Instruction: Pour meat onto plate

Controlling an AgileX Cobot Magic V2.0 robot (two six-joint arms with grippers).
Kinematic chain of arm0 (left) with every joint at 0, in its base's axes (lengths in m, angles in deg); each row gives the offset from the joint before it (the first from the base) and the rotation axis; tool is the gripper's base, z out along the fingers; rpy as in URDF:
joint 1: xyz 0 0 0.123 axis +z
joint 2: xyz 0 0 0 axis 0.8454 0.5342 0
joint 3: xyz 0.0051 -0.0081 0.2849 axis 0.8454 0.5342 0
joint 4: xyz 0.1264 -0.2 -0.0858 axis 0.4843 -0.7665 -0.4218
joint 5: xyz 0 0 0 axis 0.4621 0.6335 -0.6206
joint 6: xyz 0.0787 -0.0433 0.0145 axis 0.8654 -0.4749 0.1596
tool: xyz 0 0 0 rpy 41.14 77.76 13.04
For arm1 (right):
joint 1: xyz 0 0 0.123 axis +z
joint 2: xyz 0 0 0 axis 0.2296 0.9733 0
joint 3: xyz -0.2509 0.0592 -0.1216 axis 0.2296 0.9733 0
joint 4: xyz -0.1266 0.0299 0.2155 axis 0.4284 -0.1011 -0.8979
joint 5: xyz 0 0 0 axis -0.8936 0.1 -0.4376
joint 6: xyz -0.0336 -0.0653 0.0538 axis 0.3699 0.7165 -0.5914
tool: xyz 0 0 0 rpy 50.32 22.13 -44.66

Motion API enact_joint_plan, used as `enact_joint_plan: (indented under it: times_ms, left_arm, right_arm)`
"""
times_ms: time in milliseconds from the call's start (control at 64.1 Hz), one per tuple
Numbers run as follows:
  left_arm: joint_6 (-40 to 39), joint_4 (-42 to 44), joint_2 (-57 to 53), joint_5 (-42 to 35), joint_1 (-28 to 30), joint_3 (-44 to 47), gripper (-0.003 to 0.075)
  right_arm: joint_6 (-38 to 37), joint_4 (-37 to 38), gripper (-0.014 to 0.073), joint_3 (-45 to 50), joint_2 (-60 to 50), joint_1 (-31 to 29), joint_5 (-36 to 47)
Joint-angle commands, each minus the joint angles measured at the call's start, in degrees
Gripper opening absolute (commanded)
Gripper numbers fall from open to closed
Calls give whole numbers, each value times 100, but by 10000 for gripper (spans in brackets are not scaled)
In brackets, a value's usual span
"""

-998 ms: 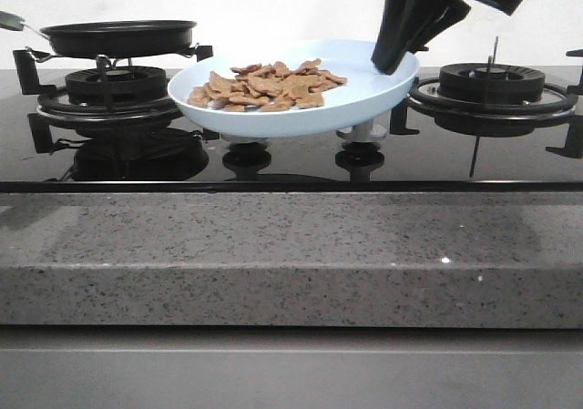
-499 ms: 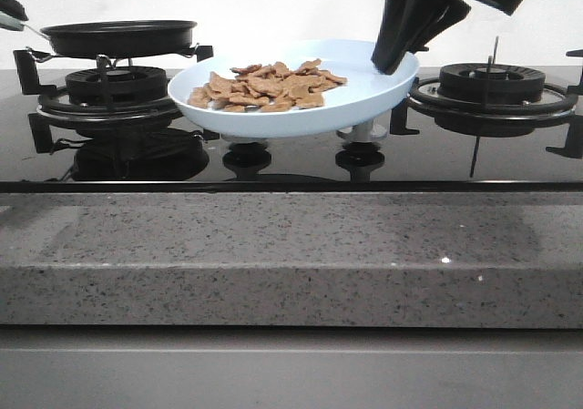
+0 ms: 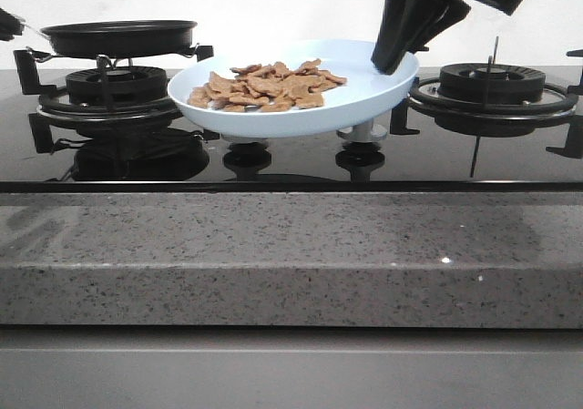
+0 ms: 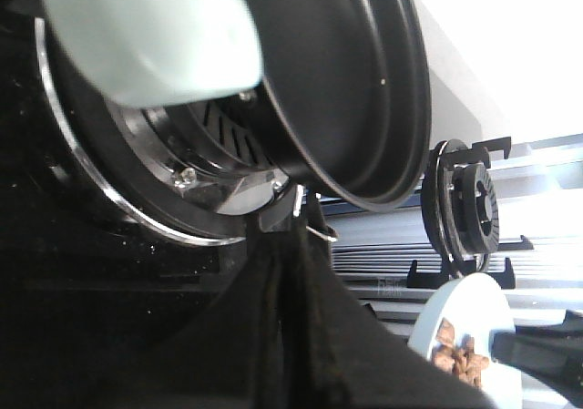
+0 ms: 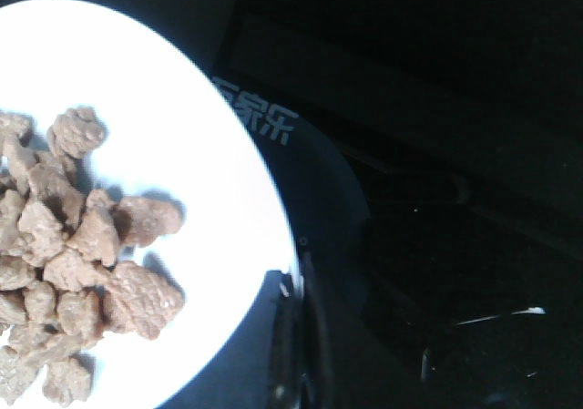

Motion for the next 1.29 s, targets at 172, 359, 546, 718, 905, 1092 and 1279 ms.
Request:
enact_joint_plan:
  times_ms: [172,359,546,718,905,1092,1279]
  left_arm:
    - [-25,419,-1099,-474,-105,-131,-11]
    - [-25,1722,-2165,-1812,-814,364,-11]
    - [-25,2764,-3204,-3081,-1825,1113,-12]
    - [-25,3219,-4049,-3813,-2490,1813,-20]
    - [-60,3445,-4949,-4171,-2725,2524,-21]
    - [-60,3646,-5783,-4370,-2725,3151,-21]
    - [-60,3621,-6257,-4350,-2725,3375,-20]
  right_arm:
    - [61,-179,-60,-150,-346,-1,150]
    - [61,-179,-60,-150,-346,-1,150]
    - [61,-179,-60,-150,-346,-1,150]
    - [61,-179,-60,-150,-346,-1,150]
    - [61,-179,-60,-150,-346,-1,150]
    - [61,-179,-60,-150,-346,-1,150]
    - [61,-179,-60,-150,-346,-1,150]
